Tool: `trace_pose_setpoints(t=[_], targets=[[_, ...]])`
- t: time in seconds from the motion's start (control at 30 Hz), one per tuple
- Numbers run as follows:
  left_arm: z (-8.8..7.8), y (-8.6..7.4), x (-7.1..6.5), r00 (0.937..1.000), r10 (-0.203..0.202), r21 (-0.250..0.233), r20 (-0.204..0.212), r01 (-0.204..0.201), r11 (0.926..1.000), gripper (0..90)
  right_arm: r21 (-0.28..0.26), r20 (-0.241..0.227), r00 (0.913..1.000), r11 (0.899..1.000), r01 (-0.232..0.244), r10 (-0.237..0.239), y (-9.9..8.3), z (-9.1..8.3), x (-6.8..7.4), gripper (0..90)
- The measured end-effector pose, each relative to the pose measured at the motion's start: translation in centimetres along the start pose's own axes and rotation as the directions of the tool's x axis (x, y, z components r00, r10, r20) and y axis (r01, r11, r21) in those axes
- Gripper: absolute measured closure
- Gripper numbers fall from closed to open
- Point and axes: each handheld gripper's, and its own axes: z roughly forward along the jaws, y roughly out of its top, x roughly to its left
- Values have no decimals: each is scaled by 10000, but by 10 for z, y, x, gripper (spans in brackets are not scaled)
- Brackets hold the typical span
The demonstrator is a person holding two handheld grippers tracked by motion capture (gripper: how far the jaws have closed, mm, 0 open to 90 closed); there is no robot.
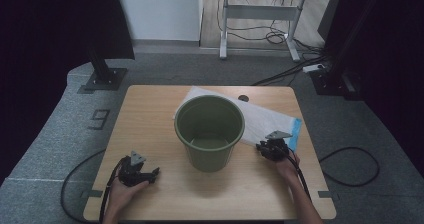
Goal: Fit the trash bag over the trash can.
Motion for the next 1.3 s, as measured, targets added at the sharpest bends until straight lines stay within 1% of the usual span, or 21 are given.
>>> trace_pose_setpoints(t=[0.07,0.17,0.3,0.33,0.4,0.57,0.67,0.77,0.8,0.87,0.93,0.97,1.0,1.03,1.07,1.1,1.13,1.17,1.23,1.27,1.3], targets=[[0,0,0,10000,-81,11,42,81,10000,173,236,362,9982,9986,465,-474,0,-3,2,866],[1,0,0,9997,-186,20,178,186,9998,182,412,472,9959,9963,751,-771,-5,-11,5,888],[0,0,0,9996,-139,62,256,137,9999,181,310,208,9984,9981,526,-533,-23,-36,6,888],[-1,-1,1,9992,-220,47,327,219,9997,180,102,47,9999,9998,143,-144,-31,-51,5,888],[-1,-2,2,9990,-258,34,368,256,9997,179,15,-80,9999,9999,-117,117,-39,-65,4,888],[-1,-4,6,9980,-365,23,523,364,9993,174,388,198,9996,9991,-188,180,-54,-80,7,888],[-1,-4,6,9980,-387,22,495,387,9992,174,864,728,9973,9963,-30,-33,-59,-84,13,888],[-1,-4,6,9981,-398,26,479,397,9992,175,808,763,9970,9967,39,-101,-58,-84,16,824],[-1,-4,6,9981,-399,28,476,398,9992,175,242,794,9968,9997,-78,58,-52,-83,21,633],[-1,-4,7,9980,-399,28,492,398,9992,173,-423,698,9976,9991,19,11,-42,-81,30,547],[-1,-4,7,9980,-398,27,493,398,9992,173,-588,653,9977,9981,202,-163,-36,-78,34,510],[-1,-4,7,9979,-408,32,494,407,9992,173,-742,480,9986,9969,274,-239,-29,-73,38,489],[-1,-4,7,9980,-417,28,485,417,9991,174,-950,90,9993,9948,378,-371,-17,-60,43,476],[-1,-4,7,9980,-415,27,480,414,9991,174,-950,90,9993,9948,378,-371,-17,-60,43,476],[-1,-4,7,9979,-413,25,490,413,9991,176,-902,-59,9982,9942,582,-589,-7,-43,47,465],[-1,-4,7,9979,-413,25,490,413,9991,176,-902,-59,9982,9942,582,-589,-7,-43,47,465],[-1,-4,7,9978,-421,15,519,421,9991,177,-765,-380,9978,9957,514,-544,1,-27,50,462],[-1,-4,7,9978,-421,15,519,421,9991,176,-765,-380,9978,9957,514,-544,1,-27,50,462],[-1,-4,8,9977,-405,18,538,405,9992,176,-575,-380,9974,9966,587,-609,7,-13,53,467],[-1,-4,8,9978,-402,17,533,402,9992,177,-393,-254,9971,9968,700,-710,10,-3,55,506],[-1,-4,8,9978,-402,17,533,402,9992,177,-393,-254,9971,9968,700,-710,10,-3,55,506]])
